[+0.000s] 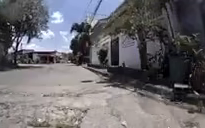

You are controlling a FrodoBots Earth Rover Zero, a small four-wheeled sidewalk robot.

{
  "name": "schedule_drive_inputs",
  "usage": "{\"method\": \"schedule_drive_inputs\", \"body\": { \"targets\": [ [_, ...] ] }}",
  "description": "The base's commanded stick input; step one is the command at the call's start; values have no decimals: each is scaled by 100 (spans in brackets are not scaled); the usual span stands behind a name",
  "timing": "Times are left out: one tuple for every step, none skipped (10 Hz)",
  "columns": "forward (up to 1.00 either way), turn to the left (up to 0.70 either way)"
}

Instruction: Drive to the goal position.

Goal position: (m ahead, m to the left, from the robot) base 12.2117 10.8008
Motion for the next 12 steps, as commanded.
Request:
{"method": "schedule_drive_inputs", "body": {
  "targets": [
    [100,11],
    [100,11],
    [100,11],
    [100,11],
    [100,18],
    [100,51],
    [100,51],
    [100,51],
    [100,16],
    [100,11],
    [100,11],
    [100,11]
  ]
}}
